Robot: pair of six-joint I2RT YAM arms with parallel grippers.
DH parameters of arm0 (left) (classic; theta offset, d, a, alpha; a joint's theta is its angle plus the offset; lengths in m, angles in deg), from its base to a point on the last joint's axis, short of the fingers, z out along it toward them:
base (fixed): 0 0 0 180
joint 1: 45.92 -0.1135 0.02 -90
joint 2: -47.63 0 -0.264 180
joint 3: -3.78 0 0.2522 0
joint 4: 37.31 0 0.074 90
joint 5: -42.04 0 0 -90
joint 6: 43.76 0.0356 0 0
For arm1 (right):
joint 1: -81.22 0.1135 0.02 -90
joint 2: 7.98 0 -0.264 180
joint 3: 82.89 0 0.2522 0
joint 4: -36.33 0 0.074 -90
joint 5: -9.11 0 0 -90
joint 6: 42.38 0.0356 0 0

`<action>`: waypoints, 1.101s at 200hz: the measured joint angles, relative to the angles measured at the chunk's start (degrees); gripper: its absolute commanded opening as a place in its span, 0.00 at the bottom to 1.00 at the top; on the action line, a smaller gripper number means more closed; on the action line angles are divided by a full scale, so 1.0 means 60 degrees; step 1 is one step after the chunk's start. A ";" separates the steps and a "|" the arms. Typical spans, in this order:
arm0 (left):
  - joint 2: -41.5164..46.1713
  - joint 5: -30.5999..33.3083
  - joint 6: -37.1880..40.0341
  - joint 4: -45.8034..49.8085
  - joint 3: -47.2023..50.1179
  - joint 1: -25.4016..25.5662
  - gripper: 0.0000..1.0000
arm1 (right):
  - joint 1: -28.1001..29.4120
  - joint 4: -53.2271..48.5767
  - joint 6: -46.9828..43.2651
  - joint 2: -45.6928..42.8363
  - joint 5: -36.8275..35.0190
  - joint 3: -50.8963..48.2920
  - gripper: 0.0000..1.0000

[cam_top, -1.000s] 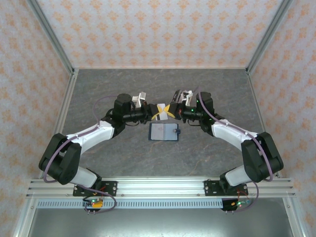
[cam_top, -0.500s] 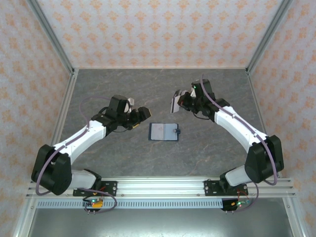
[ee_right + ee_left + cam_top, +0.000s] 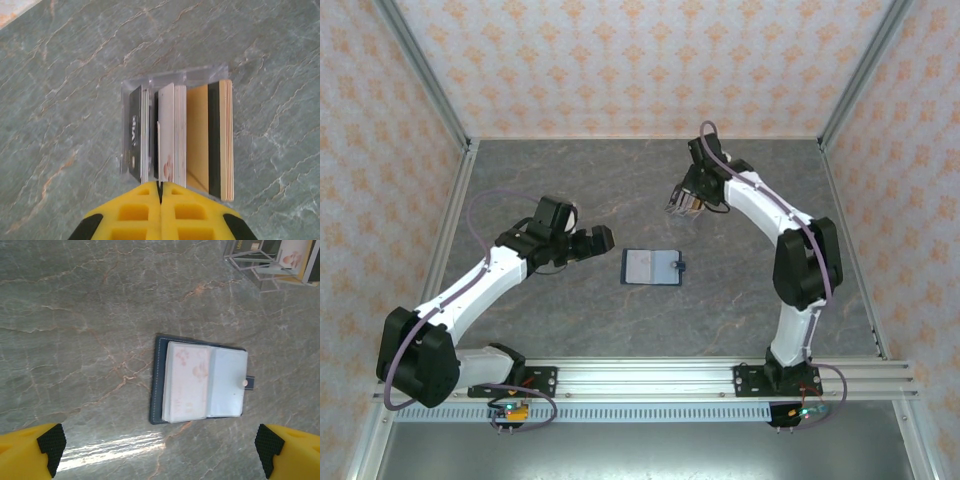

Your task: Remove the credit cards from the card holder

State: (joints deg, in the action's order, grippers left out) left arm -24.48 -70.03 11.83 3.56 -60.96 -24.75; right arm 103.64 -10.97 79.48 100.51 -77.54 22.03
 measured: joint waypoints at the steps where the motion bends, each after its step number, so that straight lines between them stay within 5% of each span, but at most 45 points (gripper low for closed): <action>1: 0.0000 0.0004 0.0000 0.0000 0.0000 -0.0007 1.00 | 0.0000 -0.0011 0.0007 0.0015 -0.0011 0.0025 0.00; 171: -0.0066 -0.0029 0.0255 -0.0058 0.0222 -0.0178 1.00 | -0.0106 -0.0634 -0.0106 0.1596 -0.0441 0.1515 0.00; 220: -0.0066 -0.0076 0.0255 -0.0058 0.0222 -0.0182 1.00 | -0.0208 -0.0721 -0.0324 0.1763 -0.0080 0.1636 0.18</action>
State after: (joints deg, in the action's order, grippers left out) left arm -24.88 -70.49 13.36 3.21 -59.63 -25.84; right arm 102.39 -15.30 77.53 111.09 -78.02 31.84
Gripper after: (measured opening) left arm 0.999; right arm 0.151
